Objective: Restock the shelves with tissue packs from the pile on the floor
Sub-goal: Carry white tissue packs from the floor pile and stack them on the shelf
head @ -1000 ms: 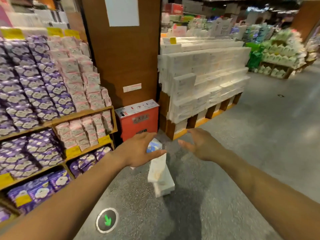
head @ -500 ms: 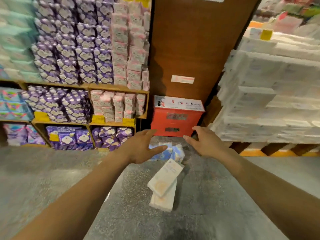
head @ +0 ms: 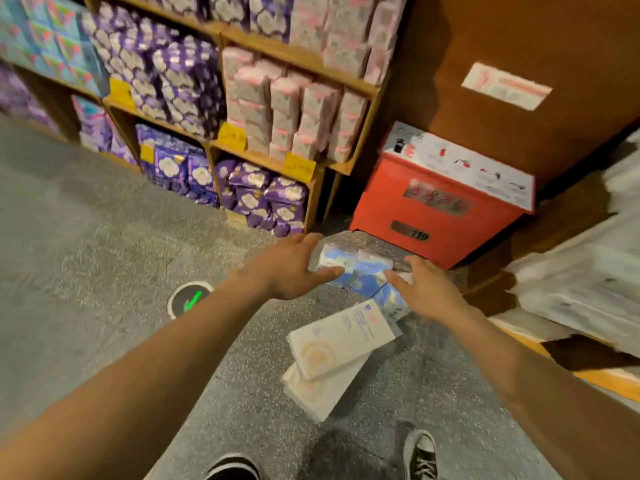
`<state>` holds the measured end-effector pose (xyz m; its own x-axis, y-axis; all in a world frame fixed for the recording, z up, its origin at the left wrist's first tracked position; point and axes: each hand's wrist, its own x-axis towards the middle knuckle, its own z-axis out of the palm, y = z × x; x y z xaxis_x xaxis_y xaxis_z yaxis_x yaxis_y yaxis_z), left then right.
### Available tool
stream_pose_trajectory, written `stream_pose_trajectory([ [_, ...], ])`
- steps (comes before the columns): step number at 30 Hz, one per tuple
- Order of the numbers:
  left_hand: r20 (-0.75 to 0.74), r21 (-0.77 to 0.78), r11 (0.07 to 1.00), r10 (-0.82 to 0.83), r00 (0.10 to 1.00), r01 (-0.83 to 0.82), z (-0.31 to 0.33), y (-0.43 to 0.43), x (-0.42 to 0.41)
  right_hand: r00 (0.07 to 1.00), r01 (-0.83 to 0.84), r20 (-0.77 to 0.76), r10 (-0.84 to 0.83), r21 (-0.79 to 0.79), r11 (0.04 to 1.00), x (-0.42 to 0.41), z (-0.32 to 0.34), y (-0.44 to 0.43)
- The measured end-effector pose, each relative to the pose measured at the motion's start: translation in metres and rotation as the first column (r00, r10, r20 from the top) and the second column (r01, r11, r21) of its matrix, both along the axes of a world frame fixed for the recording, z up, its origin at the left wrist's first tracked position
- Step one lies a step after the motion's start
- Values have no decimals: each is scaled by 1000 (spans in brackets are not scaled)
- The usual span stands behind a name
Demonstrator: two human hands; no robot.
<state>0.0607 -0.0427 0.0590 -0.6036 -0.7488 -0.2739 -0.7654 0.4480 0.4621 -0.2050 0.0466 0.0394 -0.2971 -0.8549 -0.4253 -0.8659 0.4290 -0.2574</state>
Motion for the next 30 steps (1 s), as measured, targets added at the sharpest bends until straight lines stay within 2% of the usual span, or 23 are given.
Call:
stream_pose_trajectory([
  [5, 5, -2, 973, 230, 973, -230, -172, 6, -37, 995, -104, 8, 104, 10, 995, -54, -174, -37],
  [10, -1, 103, 878, 470, 883, -467, -355, 36, -68, 985, -173, 18, 173, 67, 983, -103, -343, -50],
  [14, 79, 218, 792, 567, 820, -570, -467, 63, -92, 981, -192, 0, 196, 182, 964, -134, -453, -49],
  [16, 99, 221, 750, 619, 779, -623, -509, 72, -98, 988, -153, 12, 154, 228, 962, -145, -491, -46],
  [18, 60, 187, 686, 707, 705, -703, -539, 80, -102, 994, -67, 101, 44, 232, 970, -157, -525, -46],
  [19, 22, 200, 617, 774, 633, -762, -549, 82, -104, 986, -42, 169, 5, 216, 976, -162, -536, -46],
  [21, -9, 321, 415, 900, 435, -851, -563, 88, -105, 949, -26, 316, -19, 139, 990, -170, -554, -47],
  [23, 31, 423, 278, 947, 320, -862, -567, 94, -106, 910, -8, 413, -27, 83, 996, -167, -552, -40],
  [26, 9, 408, 265, 956, 294, -874, -552, 95, -111, 906, 38, 420, -51, 38, 999, -164, -540, -34],
  [30, -32, 344, 315, 946, 324, -885, -495, 90, -116, 927, 20, 376, -1, -45, 999, -156, -498, -36],
])
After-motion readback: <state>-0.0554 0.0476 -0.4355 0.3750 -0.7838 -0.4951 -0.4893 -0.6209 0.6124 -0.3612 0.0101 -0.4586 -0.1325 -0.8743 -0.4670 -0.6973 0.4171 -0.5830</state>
